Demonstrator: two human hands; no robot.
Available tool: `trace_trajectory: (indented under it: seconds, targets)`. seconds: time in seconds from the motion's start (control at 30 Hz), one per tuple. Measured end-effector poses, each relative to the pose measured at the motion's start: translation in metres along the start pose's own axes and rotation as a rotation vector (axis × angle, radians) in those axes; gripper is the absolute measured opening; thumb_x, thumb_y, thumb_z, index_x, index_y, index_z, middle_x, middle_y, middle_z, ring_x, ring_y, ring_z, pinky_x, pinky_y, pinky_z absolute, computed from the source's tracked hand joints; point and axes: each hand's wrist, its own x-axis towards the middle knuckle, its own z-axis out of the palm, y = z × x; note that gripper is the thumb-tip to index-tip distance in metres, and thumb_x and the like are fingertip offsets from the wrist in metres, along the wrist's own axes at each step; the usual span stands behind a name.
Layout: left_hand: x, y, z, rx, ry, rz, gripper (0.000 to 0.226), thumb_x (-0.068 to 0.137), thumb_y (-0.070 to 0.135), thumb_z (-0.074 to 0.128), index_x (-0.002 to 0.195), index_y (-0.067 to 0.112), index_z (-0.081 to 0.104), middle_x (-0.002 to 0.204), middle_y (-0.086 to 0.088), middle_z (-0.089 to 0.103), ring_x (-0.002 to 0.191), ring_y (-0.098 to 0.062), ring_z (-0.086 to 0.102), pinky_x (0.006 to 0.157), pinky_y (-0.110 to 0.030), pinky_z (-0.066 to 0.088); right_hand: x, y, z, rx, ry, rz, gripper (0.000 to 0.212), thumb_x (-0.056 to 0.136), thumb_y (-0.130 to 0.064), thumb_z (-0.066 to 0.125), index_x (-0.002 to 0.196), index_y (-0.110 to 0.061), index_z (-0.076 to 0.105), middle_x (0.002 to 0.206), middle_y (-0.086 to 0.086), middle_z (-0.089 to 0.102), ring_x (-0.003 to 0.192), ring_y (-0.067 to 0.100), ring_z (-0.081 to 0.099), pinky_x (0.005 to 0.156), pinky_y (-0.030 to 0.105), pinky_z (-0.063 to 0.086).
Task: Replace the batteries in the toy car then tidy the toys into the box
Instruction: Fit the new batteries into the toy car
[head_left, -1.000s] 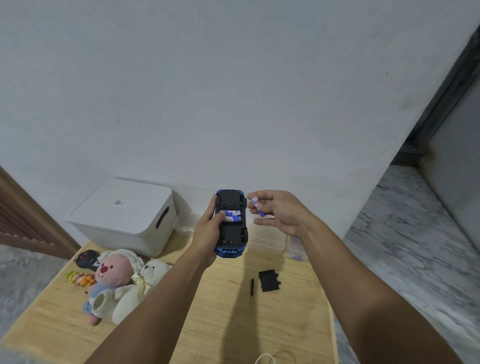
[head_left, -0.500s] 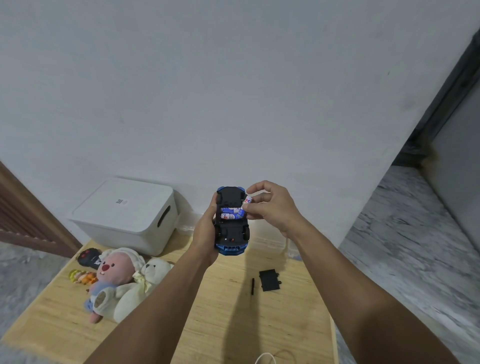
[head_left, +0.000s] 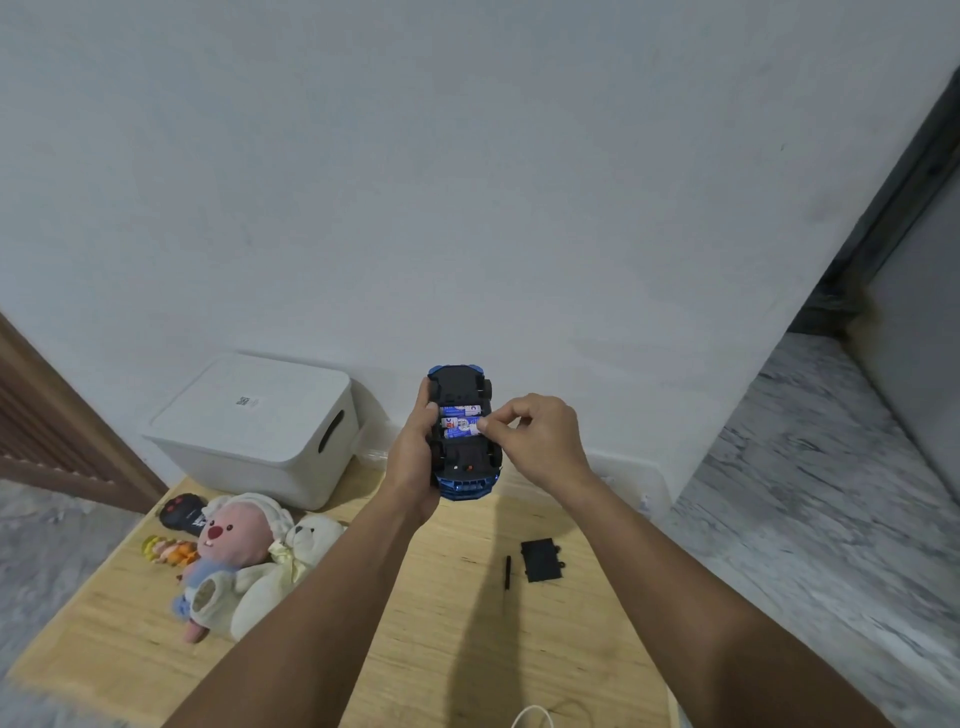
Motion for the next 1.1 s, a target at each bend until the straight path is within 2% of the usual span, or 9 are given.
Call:
trace_trajectory:
  seconds: [0.1,0.2,0.33,0.47,0.57,0.7,0.9,1.03,1.1]
  targets:
    - [-0.002,0.001,0.000,0.031,0.024,0.001,0.051,0.095,0.007,0.033,0.124,0.042,0.056,0.107,-0.002,0.074,0.091,-0.027,0.069,0.086,-0.048,0.054,0.001,0.000,-0.001,0.083,-0.054,0.110,0.007,0.076,-0.024,0.079,0.073,-0.019,0.076,0.076,-0.009,0.069,0.064,0.004,0.054,0.064,0.023,0.045]
    - [-0.003,-0.001,0.001,0.053,0.055,-0.003,0.064,0.087,0.001,0.034,0.136,0.039,0.050,0.116,-0.005,0.070,0.095,-0.030,0.067,0.087,-0.049,0.053,0.004,0.002,-0.004,0.261,-0.113,0.271,0.016,0.071,-0.019,0.085,0.073,-0.015,0.070,0.080,-0.002,0.070,0.074,0.011,0.063,0.065,0.027,0.047]
    - [-0.002,-0.004,0.001,0.095,0.090,-0.010,0.070,0.084,-0.001,0.034,0.140,0.039,0.046,0.121,-0.008,0.068,0.096,-0.031,0.066,0.084,-0.048,0.054,0.007,0.001,-0.004,0.250,-0.139,0.363,0.027,0.065,-0.016,0.089,0.077,-0.012,0.065,0.089,0.006,0.072,0.087,0.021,0.069,0.064,0.028,0.049]
    - [-0.002,-0.007,0.004,0.165,0.100,-0.002,0.070,0.083,-0.001,0.035,0.137,0.041,0.049,0.116,-0.006,0.070,0.093,-0.029,0.067,0.083,-0.048,0.054,0.008,-0.001,-0.004,0.163,-0.116,0.378,0.028,0.062,-0.015,0.090,0.070,-0.013,0.064,0.085,0.005,0.073,0.087,0.025,0.071,0.075,0.038,0.058]
    - [-0.003,-0.010,0.002,0.214,0.112,-0.008,0.070,0.084,-0.001,0.036,0.137,0.043,0.049,0.113,-0.006,0.071,0.091,-0.029,0.067,0.083,-0.050,0.055,0.009,0.001,-0.003,0.108,-0.130,0.393,0.029,0.061,-0.017,0.090,0.070,-0.012,0.063,0.083,0.006,0.073,0.086,0.025,0.071,0.077,0.039,0.059]
    - [-0.003,-0.012,0.001,0.234,0.113,-0.006,0.069,0.087,-0.002,0.037,0.138,0.042,0.047,0.113,-0.007,0.071,0.089,-0.028,0.068,0.079,-0.047,0.057,0.010,0.003,-0.001,0.029,-0.093,0.365,0.033,0.058,-0.030,0.091,0.069,-0.011,0.066,0.076,0.001,0.072,0.077,0.021,0.072,0.076,0.040,0.059]
    - [0.001,-0.013,0.004,0.214,0.148,-0.011,0.059,0.095,0.004,0.044,0.139,0.044,0.046,0.112,-0.006,0.071,0.089,-0.029,0.068,0.083,-0.049,0.057,0.013,0.001,0.002,-0.037,0.004,0.377,0.035,0.066,-0.043,0.082,0.065,-0.014,0.062,0.070,0.001,0.071,0.074,0.020,0.070,0.071,0.036,0.056]
    - [0.003,-0.017,0.000,0.230,0.173,-0.038,0.059,0.094,0.007,0.044,0.139,0.045,0.046,0.115,-0.005,0.070,0.093,-0.030,0.069,0.082,-0.049,0.058,0.016,0.003,0.004,-0.013,-0.042,0.432,0.037,0.066,-0.043,0.082,0.072,-0.010,0.067,0.066,0.001,0.069,0.073,0.021,0.070,0.069,0.036,0.056]
    - [0.003,-0.021,-0.003,0.238,0.161,-0.058,0.058,0.093,0.008,0.042,0.139,0.044,0.046,0.118,-0.006,0.069,0.096,-0.031,0.068,0.085,-0.050,0.057,0.016,0.007,0.005,0.047,-0.088,0.469,0.035,0.067,-0.041,0.083,0.073,-0.010,0.067,0.067,0.000,0.069,0.067,0.018,0.068,0.059,0.033,0.052]
